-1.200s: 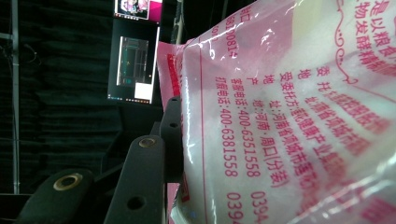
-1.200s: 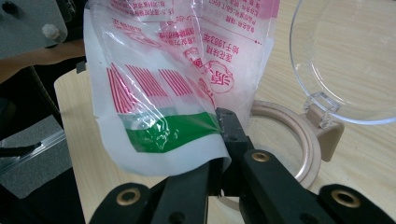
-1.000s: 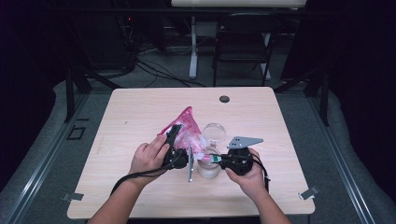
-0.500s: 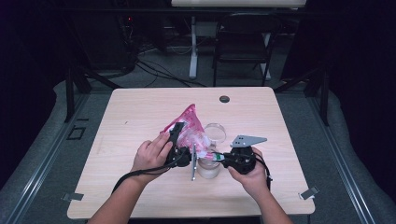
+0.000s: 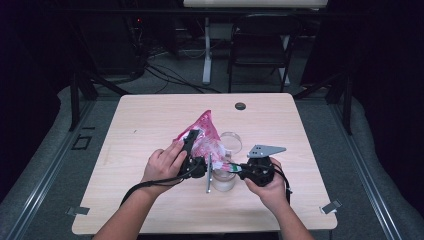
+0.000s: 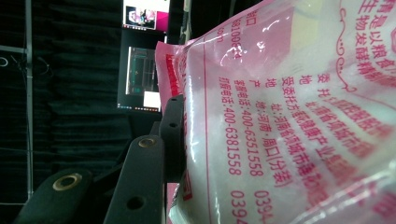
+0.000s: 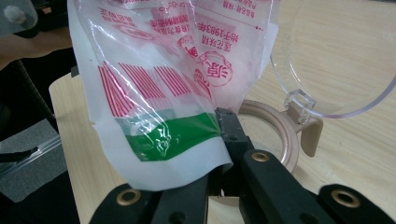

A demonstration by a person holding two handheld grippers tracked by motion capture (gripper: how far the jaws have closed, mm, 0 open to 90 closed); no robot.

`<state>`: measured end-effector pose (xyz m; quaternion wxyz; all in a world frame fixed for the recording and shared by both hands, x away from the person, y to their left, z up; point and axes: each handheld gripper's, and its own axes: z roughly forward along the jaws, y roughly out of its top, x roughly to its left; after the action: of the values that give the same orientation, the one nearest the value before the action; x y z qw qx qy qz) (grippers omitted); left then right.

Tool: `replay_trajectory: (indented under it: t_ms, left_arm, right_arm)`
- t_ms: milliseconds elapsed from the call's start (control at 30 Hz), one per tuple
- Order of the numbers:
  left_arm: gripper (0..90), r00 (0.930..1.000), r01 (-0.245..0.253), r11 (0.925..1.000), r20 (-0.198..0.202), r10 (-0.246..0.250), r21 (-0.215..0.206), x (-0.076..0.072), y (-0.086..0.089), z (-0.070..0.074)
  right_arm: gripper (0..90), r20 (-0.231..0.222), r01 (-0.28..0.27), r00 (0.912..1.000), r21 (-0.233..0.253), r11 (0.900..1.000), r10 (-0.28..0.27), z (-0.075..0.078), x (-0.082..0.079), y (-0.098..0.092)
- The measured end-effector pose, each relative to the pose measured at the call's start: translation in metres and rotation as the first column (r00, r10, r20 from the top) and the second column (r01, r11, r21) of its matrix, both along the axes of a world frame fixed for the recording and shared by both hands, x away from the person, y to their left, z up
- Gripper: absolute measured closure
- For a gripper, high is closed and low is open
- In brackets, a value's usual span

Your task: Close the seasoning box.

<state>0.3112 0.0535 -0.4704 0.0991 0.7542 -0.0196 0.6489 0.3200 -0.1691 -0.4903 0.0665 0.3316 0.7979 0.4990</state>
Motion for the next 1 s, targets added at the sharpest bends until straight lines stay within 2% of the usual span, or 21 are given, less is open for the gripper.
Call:
replay_trajectory:
  t_ms: [667, 700, 867, 1000]
  left_arm:
    - [66.2, 0.9999, 0.014, 0.9998, 0.002, -0.014, 0.012, -0.0003, -0.006, 0.0004]
    - [66.1, 0.9999, 0.011, 0.9996, 0.012, -0.012, 0.025, -0.0008, -0.0068, 0.0015]
    - [65.9, 0.9999, 0.014, 0.9991, 0.005, -0.015, 0.039, -0.0014, -0.0077, 0.0012]
    - [65.9, 0.9998, 0.021, 0.9977, 0.005, -0.021, 0.065, -0.0014, -0.008, 0.0001]
  right_arm:
    - [90.0, -0.003, 0.013, 0.9999, 0.002, 1.0, -0.013, -0.0008, 0.001, -0.0023]
    - [90.0, -0.003, 0.016, 0.9999, 0.002, 1.0, -0.016, -0.0009, 0.001, -0.0024]
    - [90.0, -0.005, 0.016, 0.9999, -0.005, 1.0, -0.016, -0.0014, 0.0012, -0.0023]
    - [90.0, -0.005, 0.013, 0.9999, -0.014, 1.0, -0.013, -0.0021, 0.0017, -0.0025]
